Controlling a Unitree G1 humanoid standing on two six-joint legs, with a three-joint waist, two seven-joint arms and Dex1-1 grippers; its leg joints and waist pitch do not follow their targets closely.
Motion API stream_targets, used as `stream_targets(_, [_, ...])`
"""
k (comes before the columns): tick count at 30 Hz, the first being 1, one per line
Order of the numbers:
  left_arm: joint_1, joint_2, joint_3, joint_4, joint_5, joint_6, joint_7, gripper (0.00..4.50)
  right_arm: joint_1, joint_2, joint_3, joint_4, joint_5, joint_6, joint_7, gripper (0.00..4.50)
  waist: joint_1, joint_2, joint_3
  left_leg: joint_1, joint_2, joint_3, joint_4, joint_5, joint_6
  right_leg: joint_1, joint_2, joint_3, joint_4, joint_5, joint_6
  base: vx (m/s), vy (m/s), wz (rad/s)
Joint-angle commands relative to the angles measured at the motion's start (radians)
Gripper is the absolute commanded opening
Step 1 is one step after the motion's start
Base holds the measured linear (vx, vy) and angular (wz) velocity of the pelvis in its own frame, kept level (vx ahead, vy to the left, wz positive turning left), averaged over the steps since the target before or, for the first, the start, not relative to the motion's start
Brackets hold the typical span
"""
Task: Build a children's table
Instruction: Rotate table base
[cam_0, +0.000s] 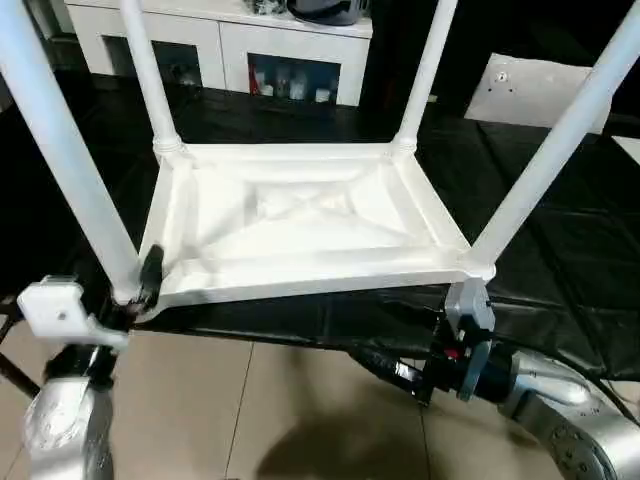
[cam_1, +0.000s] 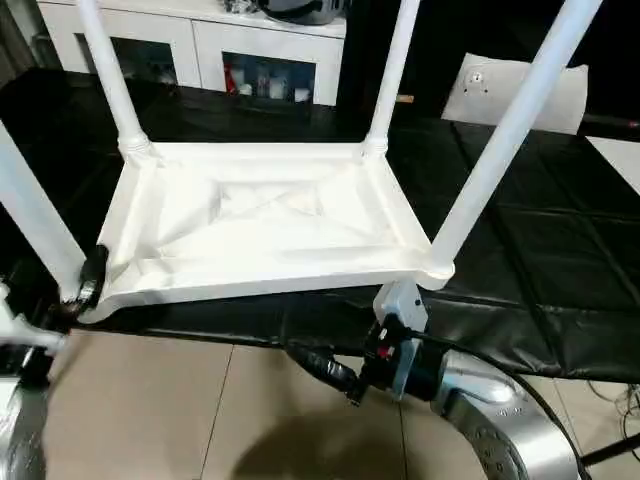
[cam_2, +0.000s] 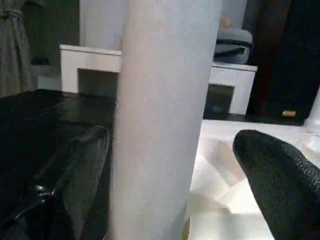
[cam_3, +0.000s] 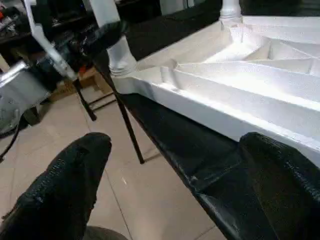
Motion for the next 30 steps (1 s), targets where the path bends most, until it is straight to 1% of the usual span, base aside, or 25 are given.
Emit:
stream_targets(1, [-0.011,0.009,-0.017,0.013,-0.004,0.013,-0.021,4.46,-0.012,-0.010,-0.003,0.010,-0.021,-0.003,-0.015,4.50,0.003,0.016,-0.037,-0.011,0.071,-0.019,-0.088,-0.060,0.037,0.043,-0.117,0.062,-0.065,-0.038,-0.177,0.000,0.000,0.00])
stream_targets(4, [-0.058,0.023,-0.046,0.034,-0.047,0.064,-0.085,4.46,-0.044,-0.002,0.008,0.081,-0.114,0.016,-0.119,4.50,0.000,0.017,-0.037,-0.008,0.067,-0.017,-0.088,-0.062,0.020,0.039,-0.114,0.061,-0.066,-0.066,-0.185,0.000,0.000,0.00])
stream_targets(5, [-0.059,0.023,-0.048,0.035,-0.050,0.068,-0.089,4.46,-0.047,-0.001,0.009,0.086,-0.120,0.016,-0.125,4.50,0.000,0.017,-0.037,-0.008,0.067,-0.016,-0.088,-0.067,0.014,0.039,-0.114,0.061,-0.067,-0.077,-0.185,0.000,0.000,0.00])
stream_targets(6, [-0.072,0.029,-0.066,0.031,-0.086,0.115,-0.127,4.46,-0.066,0.010,0.006,0.129,-0.158,0.016,-0.178,4.50,0.001,0.013,-0.036,-0.007,0.067,-0.013,-0.088,-0.079,0.010,0.037,-0.114,0.063,-0.070,-0.097,-0.185,0.000,0.000,0.00])
stream_targets(7, [-0.083,0.037,-0.082,0.020,-0.112,0.157,-0.162,4.46,-0.087,0.022,0.007,0.164,-0.191,0.013,-0.225,4.50,0.005,0.014,-0.036,-0.001,0.066,-0.010,-0.087,-0.088,0.004,0.031,-0.113,0.063,-0.071,-0.114,-0.189,0.000,0.000,0.00])
stream_targets(8, [-0.092,0.043,-0.093,0.016,-0.128,0.184,-0.186,4.46,-0.101,0.031,0.007,0.187,-0.214,0.012,-0.257,4.50,0.006,0.016,-0.035,0.000,0.066,-0.010,-0.089,-0.092,-0.001,0.029,-0.114,0.064,-0.070,-0.125,-0.190,0.000,0.000,0.00])
stream_targets(9, [-0.099,0.055,-0.110,0.003,-0.161,0.232,-0.229,4.46,-0.119,0.042,0.012,0.214,-0.240,0.012,-0.293,4.50,0.011,0.013,-0.034,0.002,0.065,-0.006,-0.090,-0.098,-0.012,0.026,-0.112,0.063,-0.072,-0.151,-0.186,0.000,0.000,0.00])
stream_targets(10, [-0.100,0.056,-0.112,0.002,-0.164,0.236,-0.233,4.46,-0.121,0.043,0.012,0.216,-0.242,0.012,-0.296,4.50,0.018,0.016,-0.035,0.006,0.066,-0.003,-0.090,-0.101,-0.017,0.023,-0.110,0.064,-0.070,-0.147,-0.185,0.000,0.000,0.00])
stream_targets(11, [-0.105,0.070,-0.133,-0.014,-0.196,0.287,-0.279,4.46,-0.140,0.056,0.017,0.245,-0.270,0.017,-0.335,4.50,0.022,0.016,-0.035,0.009,0.067,-0.001,-0.089,-0.097,-0.019,0.021,-0.110,0.065,-0.070,-0.131,-0.183,0.000,0.000,0.00])
stream_targets(12, [-0.106,0.087,-0.160,-0.036,-0.231,0.343,-0.332,4.46,-0.163,0.069,0.021,0.282,-0.299,0.015,-0.375,4.50,0.024,0.006,-0.036,0.006,0.068,0.004,-0.091,-0.082,-0.019,0.023,-0.110,0.064,-0.063,-0.112,-0.186,0.000,0.000,0.00])
stream_targets(13, [-0.107,0.091,-0.165,-0.040,-0.238,0.355,-0.344,4.46,-0.167,0.072,0.022,0.291,-0.306,0.014,-0.383,4.50,0.028,0.010,-0.036,0.005,0.068,0.008,-0.093,-0.077,-0.024,0.021,-0.110,0.062,-0.061,-0.116,-0.184,0.000,0.000,0.00])
stream_targets(14, [-0.109,0.098,-0.178,-0.048,-0.246,0.371,-0.365,4.46,-0.178,0.078,0.021,0.310,-0.314,0.017,-0.401,4.50,0.029,0.011,-0.036,0.005,0.068,0.010,-0.093,-0.080,-0.027,0.022,-0.110,0.062,-0.060,-0.116,-0.182,0.000,0.000,0.00])
stream_targets(15, [-0.112,0.110,-0.194,-0.056,-0.255,0.392,-0.395,4.46,-0.192,0.087,0.020,0.336,-0.323,0.018,-0.419,4.50,0.031,0.005,-0.033,0.004,0.070,0.011,-0.096,-0.093,-0.029,0.021,-0.110,0.062,-0.063,-0.135,-0.173,0.000,0.000,0.00])
stream_targets(16, [-0.113,0.116,-0.203,-0.060,-0.261,0.405,-0.412,4.46,-0.201,0.090,0.022,0.351,-0.330,0.020,-0.428,4.50,0.030,0.006,-0.034,0.001,0.069,0.012,-0.098,-0.107,-0.033,0.024,-0.111,0.062,-0.063,-0.160,-0.164,0.000,0.000,0.00])
stream_targets(18, [-0.126,0.135,-0.230,-0.064,-0.266,0.438,-0.458,4.46,-0.234,0.098,0.031,0.407,-0.357,0.019,-0.452,4.50,0.030,-0.002,-0.033,0.001,0.069,0.014,-0.098,-0.106,-0.033,0.023,-0.113,0.063,-0.065,-0.178,-0.153,0.000,0.000,0.00])
stream_targets(19, [-0.136,0.139,-0.241,-0.061,-0.263,0.445,-0.471,4.46,-0.250,0.101,0.037,0.434,-0.369,0.015,-0.458,4.50,0.028,-0.003,-0.033,0.000,0.066,0.015,-0.098,-0.107,-0.035,0.023,-0.112,0.062,-0.067,-0.196,-0.146,0.000,0.000,0.00])
stream_targets(20, [-0.142,0.142,-0.246,-0.059,-0.263,0.451,-0.478,4.46,-0.260,0.104,0.039,0.451,-0.377,0.012,-0.462,4.50,0.028,-0.001,-0.035,0.002,0.067,0.015,-0.097,-0.103,-0.036,0.022,-0.113,0.063,-0.066,-0.191,-0.146,0.000,0.000,0.00])
stream_targets(21, [-0.154,0.146,-0.260,-0.059,-0.260,0.462,-0.490,4.46,-0.277,0.110,0.042,0.478,-0.387,0.007,-0.468,4.50,0.026,-0.006,-0.036,-0.001,0.068,0.016,-0.094,-0.075,-0.034,0.025,-0.113,0.063,-0.062,-0.149,-0.150,0.000,0.000,0.00])
stream_targets(23, [-0.167,0.153,-0.280,-0.063,-0.260,0.484,-0.510,4.46,-0.300,0.118,0.044,0.516,-0.400,0.001,-0.481,4.50,0.023,-0.005,-0.038,-0.003,0.066,0.016,-0.093,-0.049,-0.032,0.028,-0.113,0.063,-0.058,-0.116,-0.155,0.000,0.000,0.00])
stream_targets(24, [-0.184,0.168,-0.319,-0.073,-0.245,0.512,-0.535,4.46,-0.335,0.127,0.049,0.578,-0.420,-0.015,-0.495,4.50,0.021,-0.006,-0.041,-0.006,0.065,0.017,-0.089,-0.015,-0.026,0.032,-0.112,0.064,-0.051,-0.057,-0.162,0.000,0.000,0.00])
stream_targets(25, [-0.186,0.170,-0.323,-0.074,-0.243,0.514,-0.538,4.46,-0.338,0.128,0.050,0.585,-0.422,-0.018,-0.497,4.50,0.016,-0.005,-0.042,-0.010,0.062,0.017,-0.090,-0.001,-0.024,0.032,-0.110,0.062,-0.048,-0.043,-0.169,0.000,0.000,0.00])
stream_targets(26, [-0.198,0.176,-0.345,-0.082,-0.235,0.528,-0.550,4.46,-0.358,0.134,0.052,0.622,-0.430,-0.035,-0.502,4.50,0.017,-0.004,-0.043,-0.005,0.063,0.018,-0.089,0.003,-0.023,0.031,-0.110,0.061,-0.049,-0.039,-0.169,0.000,0.000,0.00])
stream_targets(27, [-0.203,0.177,-0.354,-0.088,-0.237,0.535,-0.556,4.46,-0.365,0.138,0.052,0.637,-0.431,-0.049,-0.501,4.50,0.016,-0.004,-0.044,-0.002,0.063,0.022,-0.085,0.011,-0.020,0.029,-0.111,0.063,-0.046,-0.014,-0.184,0.000,0.000,0.00])
stream_targets(28, [-0.207,0.178,-0.359,-0.094,-0.241,0.545,-0.563,4.46,-0.372,0.142,0.052,0.651,-0.432,-0.061,-0.501,4.50,0.017,-0.005,-0.044,-0.006,0.063,0.023,-0.085,0.022,-0.015,0.032,-0.109,0.063,-0.042,0.022,-0.192,0.000,0.000,0.00])
stream_targets(30, [-0.211,0.190,-0.394,-0.148,-0.272,0.603,-0.599,4.46,-0.402,0.159,0.053,0.709,-0.437,-0.108,-0.503,4.50,0.014,-0.003,-0.044,-0.008,0.065,0.023,-0.087,0.006,-0.014,0.033,-0.110,0.062,-0.041,0.023,-0.199,0.000,0.000,0.00])
